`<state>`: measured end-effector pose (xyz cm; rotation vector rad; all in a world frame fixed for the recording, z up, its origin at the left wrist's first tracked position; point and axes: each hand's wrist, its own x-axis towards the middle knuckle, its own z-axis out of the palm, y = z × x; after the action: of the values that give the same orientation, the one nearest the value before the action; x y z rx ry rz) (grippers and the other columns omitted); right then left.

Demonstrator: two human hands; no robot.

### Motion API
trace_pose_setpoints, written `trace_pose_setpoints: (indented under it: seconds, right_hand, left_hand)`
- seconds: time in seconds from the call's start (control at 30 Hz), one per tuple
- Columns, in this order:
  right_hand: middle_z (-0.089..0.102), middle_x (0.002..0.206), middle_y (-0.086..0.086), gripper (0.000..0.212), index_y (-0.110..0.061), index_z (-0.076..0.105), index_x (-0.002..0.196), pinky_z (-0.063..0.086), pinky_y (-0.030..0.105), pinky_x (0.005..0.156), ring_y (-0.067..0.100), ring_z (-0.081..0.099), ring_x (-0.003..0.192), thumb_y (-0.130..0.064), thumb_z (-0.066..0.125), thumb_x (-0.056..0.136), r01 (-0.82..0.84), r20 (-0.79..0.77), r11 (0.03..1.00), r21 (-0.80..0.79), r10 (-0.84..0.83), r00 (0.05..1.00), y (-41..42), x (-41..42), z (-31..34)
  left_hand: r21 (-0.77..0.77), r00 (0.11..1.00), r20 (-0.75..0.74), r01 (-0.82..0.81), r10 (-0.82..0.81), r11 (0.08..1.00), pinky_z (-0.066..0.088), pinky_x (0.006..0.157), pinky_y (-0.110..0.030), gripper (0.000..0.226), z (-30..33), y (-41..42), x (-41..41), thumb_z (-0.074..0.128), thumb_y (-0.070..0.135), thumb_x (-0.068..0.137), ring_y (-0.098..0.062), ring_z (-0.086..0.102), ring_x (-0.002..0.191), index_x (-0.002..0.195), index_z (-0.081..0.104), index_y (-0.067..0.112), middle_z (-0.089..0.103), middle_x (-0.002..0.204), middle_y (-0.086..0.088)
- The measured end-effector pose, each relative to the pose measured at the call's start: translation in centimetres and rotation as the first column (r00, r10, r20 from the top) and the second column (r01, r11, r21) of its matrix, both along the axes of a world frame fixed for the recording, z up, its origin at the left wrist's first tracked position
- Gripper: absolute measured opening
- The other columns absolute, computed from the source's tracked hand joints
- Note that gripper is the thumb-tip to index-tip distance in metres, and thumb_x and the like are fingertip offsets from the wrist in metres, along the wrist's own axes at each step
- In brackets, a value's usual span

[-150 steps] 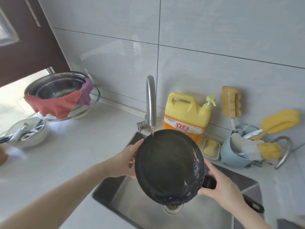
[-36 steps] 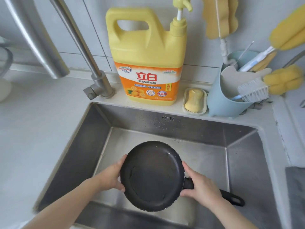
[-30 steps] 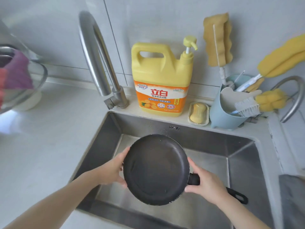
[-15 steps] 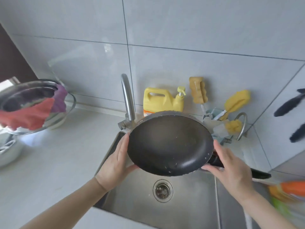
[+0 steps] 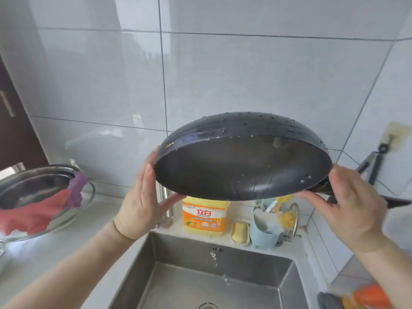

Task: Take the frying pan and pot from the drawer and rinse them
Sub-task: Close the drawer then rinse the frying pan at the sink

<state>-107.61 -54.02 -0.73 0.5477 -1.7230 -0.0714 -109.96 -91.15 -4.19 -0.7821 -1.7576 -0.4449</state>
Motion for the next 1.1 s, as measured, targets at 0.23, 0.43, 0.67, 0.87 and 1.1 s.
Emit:
trace_pose_setpoints:
  seconds: [0.23,0.43,0.67,0.87,1.1]
  right_hand:
    - [0.051,0.095,0.006,0.069,-0.001,0.044,0.124,0.043,0.03,0.058,0.022,0.049,0.073,-0.045,0.069,0.078,-0.036,0.018,0.999,0.008,0.035,0.999,-0.8,-1.2,1.2]
    - [0.063,0.095,0.001,0.094,-0.039,0.019,0.151,0.05,0.033,0.051,0.025,0.064,0.071,-0.058,0.068,0.073,0.044,0.544,0.99,-0.135,0.037,0.838,-1.9,-1.6,1.6]
    - [0.067,0.104,0.0,0.094,-0.074,0.019,0.131,0.046,0.036,0.104,0.017,0.06,0.113,-0.042,0.083,0.071,0.135,0.971,0.961,-0.24,0.238,0.036,0.0,-4.5,0.4]
    - [0.065,0.085,0.005,0.082,-0.061,0.032,0.133,0.053,0.028,0.058,0.011,0.057,0.067,-0.021,0.079,0.08,0.152,0.93,0.941,-0.303,0.326,-0.166,-0.2,-4.2,-1.5]
    - [0.07,0.088,-0.025,0.072,-0.058,0.034,0.135,0.049,0.023,0.058,0.001,0.053,0.068,-0.023,0.073,0.086,0.183,0.91,0.934,-0.308,0.345,-0.23,0.3,-1.5,-2.9]
  left_hand:
    - [-0.043,0.998,0.056,-0.019,0.021,0.999,0.053,0.091,-0.054,0.101,1.0,-1.2,-1.1,0.07,0.034,0.086,-0.047,0.056,0.117,0.156,0.0,0.017,0.044,0.133,-0.026]
    - [0.067,0.875,0.474,0.074,-0.097,0.995,0.05,0.102,-0.046,0.123,0.4,-1.8,-2.3,0.08,0.036,0.074,-0.033,0.046,0.134,0.154,-0.013,0.034,0.022,0.159,-0.003]
    - [0.254,0.151,0.943,0.252,-0.298,0.934,0.054,0.087,-0.024,0.116,0.4,-2.0,-2.8,0.089,0.007,0.065,-0.024,0.071,0.094,0.121,0.02,0.082,0.072,0.108,-0.006]
    - [0.29,-0.058,0.957,0.23,-0.284,0.929,0.055,0.091,-0.037,0.091,-0.3,-1.8,-2.9,0.086,0.006,0.063,-0.027,0.07,0.1,0.131,0.041,0.047,0.064,0.12,-0.004]
    - [0.331,-0.156,0.94,0.207,-0.303,0.921,0.051,0.098,-0.042,0.106,-1.7,-2.4,-3.6,0.089,0.02,0.055,-0.021,0.068,0.109,0.141,0.032,0.047,0.056,0.133,-0.002]
